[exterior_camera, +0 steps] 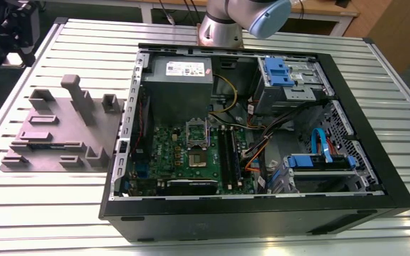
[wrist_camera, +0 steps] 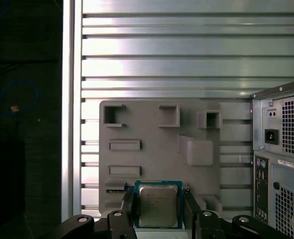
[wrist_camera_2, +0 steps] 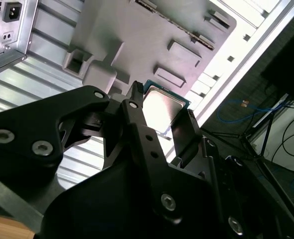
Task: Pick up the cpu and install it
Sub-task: 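Pick up the cpu and move it towards the insertion slot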
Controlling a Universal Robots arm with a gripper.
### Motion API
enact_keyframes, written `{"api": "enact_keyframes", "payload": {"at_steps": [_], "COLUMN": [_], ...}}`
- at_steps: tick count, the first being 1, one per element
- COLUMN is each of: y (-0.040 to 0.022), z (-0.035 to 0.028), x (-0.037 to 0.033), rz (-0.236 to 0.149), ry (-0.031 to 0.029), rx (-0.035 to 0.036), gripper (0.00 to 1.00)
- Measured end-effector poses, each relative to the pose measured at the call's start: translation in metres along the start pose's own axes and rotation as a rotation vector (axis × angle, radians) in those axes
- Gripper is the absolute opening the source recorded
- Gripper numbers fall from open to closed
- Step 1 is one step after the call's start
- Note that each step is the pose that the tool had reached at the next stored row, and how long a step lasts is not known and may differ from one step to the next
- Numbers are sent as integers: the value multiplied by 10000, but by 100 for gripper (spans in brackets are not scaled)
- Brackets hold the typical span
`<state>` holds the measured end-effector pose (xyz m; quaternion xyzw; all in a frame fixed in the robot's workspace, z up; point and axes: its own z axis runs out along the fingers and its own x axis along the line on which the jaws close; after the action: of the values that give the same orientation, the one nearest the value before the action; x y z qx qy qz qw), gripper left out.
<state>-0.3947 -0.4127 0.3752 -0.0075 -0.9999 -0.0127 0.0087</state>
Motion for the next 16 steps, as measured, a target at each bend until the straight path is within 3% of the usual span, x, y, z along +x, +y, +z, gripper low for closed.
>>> {"api": "enact_keyframes", "payload": {"at_steps": [16], "y": [1], "z": [-1], "x": [-51], "rz": [0], "ry": [1], "rx": [1], "gripper": [47]}}
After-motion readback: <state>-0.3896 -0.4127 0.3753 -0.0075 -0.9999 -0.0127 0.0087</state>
